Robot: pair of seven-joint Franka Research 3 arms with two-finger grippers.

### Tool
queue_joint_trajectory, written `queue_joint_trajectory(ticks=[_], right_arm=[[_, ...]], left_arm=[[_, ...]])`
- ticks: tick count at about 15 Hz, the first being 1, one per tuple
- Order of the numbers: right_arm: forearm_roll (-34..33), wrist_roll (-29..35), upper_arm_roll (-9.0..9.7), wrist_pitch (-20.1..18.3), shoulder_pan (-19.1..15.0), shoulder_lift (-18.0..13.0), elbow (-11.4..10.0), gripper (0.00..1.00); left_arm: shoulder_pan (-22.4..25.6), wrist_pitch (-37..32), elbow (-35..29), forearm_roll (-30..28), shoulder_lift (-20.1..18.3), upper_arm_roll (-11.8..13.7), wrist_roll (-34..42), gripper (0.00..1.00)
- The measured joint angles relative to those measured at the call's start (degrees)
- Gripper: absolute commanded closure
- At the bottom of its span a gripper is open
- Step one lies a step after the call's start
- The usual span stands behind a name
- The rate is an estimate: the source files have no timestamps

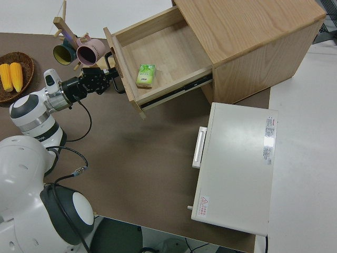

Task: Slide drawer open with right arm
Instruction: 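Open the right gripper and release the drawer handle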

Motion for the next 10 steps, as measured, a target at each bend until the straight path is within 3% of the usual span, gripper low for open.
queue_joint_trajectory(ticks=[3, 4, 6, 8, 10], right_arm=[[0.1, -0.1, -0.03, -1.2, 0.5, 1.3, 1.5, 0.982], [0.2, -0.1, -0.02, -1.4, 0.5, 1.5, 1.7, 0.86], [0.2, -0.1, -0.01, -1.6, 0.5, 1.6, 1.9, 0.488], [0.1, -0.1, 0.02, -1.5, 0.5, 1.8, 2.2, 0.013], [0.1, -0.2, 0.02, -1.5, 0.8, 2.0, 2.9, 0.011]], left_arm=[[0.0, 0.0, 0.0, 0.0, 0.0, 0.0, 0.0, 0.01], [0.0, 0.0, 0.0, 0.0, 0.0, 0.0, 0.0, 0.01], [0.0, 0.0, 0.0, 0.0, 0.0, 0.0, 0.0, 0.01], [0.0, 0.0, 0.0, 0.0, 0.0, 0.0, 0.0, 0.01], [0.0, 0.0, 0.0, 0.0, 0.0, 0.0, 0.0, 0.01]])
